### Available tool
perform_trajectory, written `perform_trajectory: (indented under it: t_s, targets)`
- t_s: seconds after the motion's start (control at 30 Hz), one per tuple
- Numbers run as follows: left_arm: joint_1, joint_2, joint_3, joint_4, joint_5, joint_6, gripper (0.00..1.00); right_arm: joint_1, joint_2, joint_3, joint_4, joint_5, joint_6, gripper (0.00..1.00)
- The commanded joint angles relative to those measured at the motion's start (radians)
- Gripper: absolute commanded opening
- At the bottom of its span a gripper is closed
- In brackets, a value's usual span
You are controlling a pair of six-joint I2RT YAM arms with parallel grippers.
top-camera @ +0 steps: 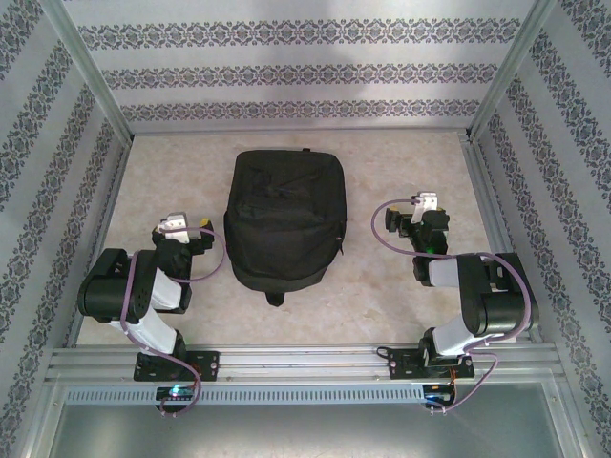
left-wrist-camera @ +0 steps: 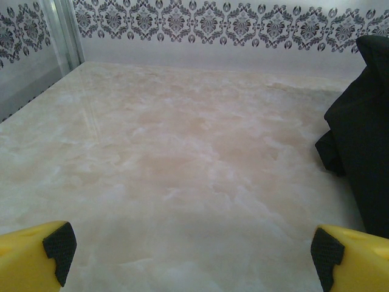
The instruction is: Pack the student bag
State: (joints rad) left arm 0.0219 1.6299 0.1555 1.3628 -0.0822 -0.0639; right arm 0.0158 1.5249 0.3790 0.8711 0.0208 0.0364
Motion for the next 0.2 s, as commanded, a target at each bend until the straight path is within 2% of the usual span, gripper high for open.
perform_trajectory:
  t_s: [0.0, 0.17]
  targets:
    - [0.007, 0.007, 0.001, 0.062, 0.008, -0.008, 1.00, 0.003, -0.017, 0.009, 0.011, 0.011, -0.013, 0.98]
    - [0.007, -0.006, -0.013, 0.061, 0.018, -0.007, 1.00, 0.004, -0.017, 0.009, 0.011, 0.011, -0.012, 0.98]
